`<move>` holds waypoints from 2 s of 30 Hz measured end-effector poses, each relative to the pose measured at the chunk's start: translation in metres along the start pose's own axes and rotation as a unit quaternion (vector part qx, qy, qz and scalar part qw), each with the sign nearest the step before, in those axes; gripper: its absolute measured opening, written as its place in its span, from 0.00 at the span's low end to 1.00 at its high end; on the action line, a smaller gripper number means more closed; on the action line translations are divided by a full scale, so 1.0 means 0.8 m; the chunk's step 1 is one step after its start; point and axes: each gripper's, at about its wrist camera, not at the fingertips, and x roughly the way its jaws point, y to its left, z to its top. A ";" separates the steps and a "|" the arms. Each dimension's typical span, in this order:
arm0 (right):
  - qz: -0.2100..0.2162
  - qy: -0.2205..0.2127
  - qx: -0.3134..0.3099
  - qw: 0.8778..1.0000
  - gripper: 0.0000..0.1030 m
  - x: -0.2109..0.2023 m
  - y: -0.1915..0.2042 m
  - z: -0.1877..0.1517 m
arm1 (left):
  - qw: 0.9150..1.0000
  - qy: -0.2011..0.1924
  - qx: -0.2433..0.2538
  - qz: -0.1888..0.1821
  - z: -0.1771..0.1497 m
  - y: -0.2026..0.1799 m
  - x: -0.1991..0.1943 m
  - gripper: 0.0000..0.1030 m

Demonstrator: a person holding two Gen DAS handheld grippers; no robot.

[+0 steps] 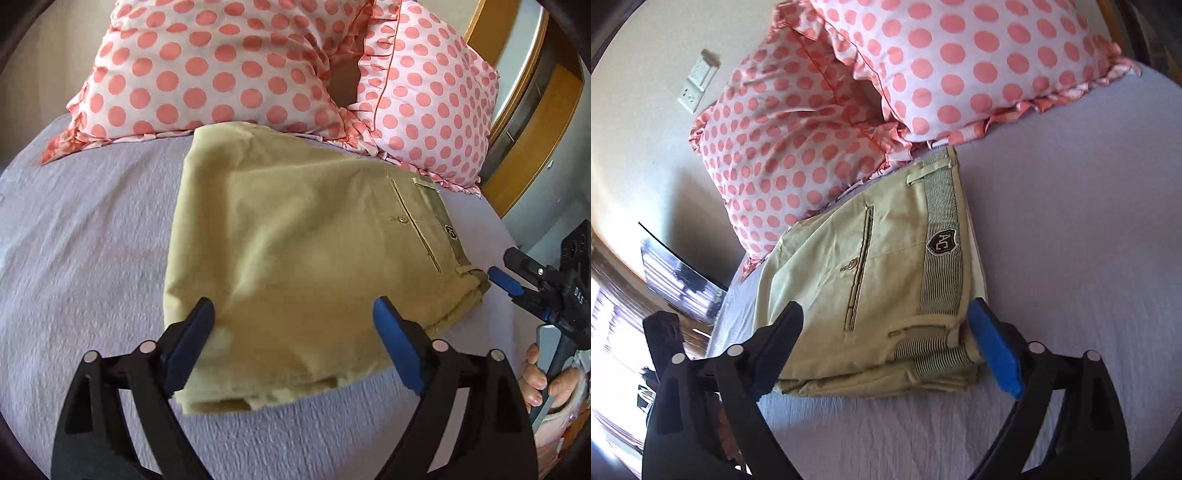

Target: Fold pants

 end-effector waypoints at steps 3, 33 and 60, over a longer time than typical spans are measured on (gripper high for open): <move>-0.021 -0.040 -0.067 0.997 0.99 -0.026 0.026 -0.050 | 0.997 -0.034 0.024 0.068 -0.037 -0.010 -0.034 0.98; -0.180 -0.112 -0.187 0.959 0.99 -0.006 0.075 -0.184 | 0.979 -0.123 0.027 0.158 -0.166 -0.032 -0.052 0.98; -0.180 -0.113 -0.187 0.959 0.99 -0.006 0.074 -0.185 | 0.979 -0.125 0.027 0.158 -0.167 -0.032 -0.052 0.98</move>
